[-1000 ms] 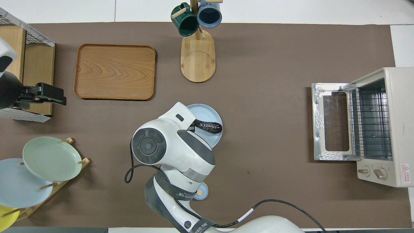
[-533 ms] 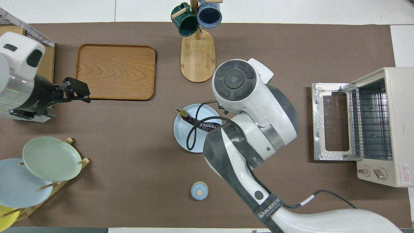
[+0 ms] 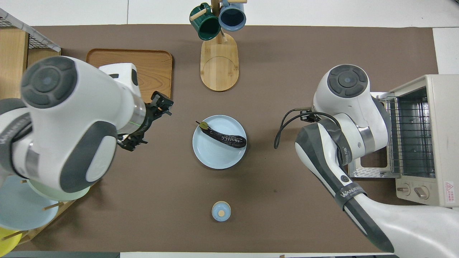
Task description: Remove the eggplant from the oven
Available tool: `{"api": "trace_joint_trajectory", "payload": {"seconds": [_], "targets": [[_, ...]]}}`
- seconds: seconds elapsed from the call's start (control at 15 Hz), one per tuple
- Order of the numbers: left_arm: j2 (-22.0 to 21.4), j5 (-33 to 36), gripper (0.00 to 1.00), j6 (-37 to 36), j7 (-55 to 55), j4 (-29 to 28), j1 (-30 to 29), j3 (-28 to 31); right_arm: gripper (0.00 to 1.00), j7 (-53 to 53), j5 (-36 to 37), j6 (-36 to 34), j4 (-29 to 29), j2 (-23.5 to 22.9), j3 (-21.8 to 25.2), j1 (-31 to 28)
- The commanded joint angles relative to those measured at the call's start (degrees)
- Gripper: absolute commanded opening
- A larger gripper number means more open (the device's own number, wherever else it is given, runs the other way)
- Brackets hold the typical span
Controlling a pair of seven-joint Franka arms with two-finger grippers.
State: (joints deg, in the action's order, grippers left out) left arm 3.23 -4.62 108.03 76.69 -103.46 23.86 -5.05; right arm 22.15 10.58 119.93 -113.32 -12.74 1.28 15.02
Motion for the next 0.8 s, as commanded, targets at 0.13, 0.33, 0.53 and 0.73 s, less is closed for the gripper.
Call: {"api": "trace_joint_trajectory", "payload": {"seconds": [0.13, 0.33, 0.53, 0.73], "targets": [[8.97, -0.65, 1.0, 10.08, 19.0, 0.27, 6.63, 1.0, 0.0, -0.97, 3.74, 6.19, -9.38, 4.74, -0.84, -4.11], [13.27, -0.65, 1.0, 13.42, 24.11, 1.58, 8.39, 1.0, 0.01, -1.06, 4.53, 7.41, -10.61, 4.22, -0.84, -5.52], [18.46, -0.21, 1.0, 15.44, 29.12, 3.7, 10.76, 1.18, 0.02, -1.32, 4.98, 10.57, -13.15, 4.3, -0.93, -6.75], [19.09, -0.04, 1.0, 17.65, 32.29, 3.44, 10.85, 1.18, 0.02, -3.16, 5.24, 10.67, -13.42, 4.3, -0.84, -7.72]]}}
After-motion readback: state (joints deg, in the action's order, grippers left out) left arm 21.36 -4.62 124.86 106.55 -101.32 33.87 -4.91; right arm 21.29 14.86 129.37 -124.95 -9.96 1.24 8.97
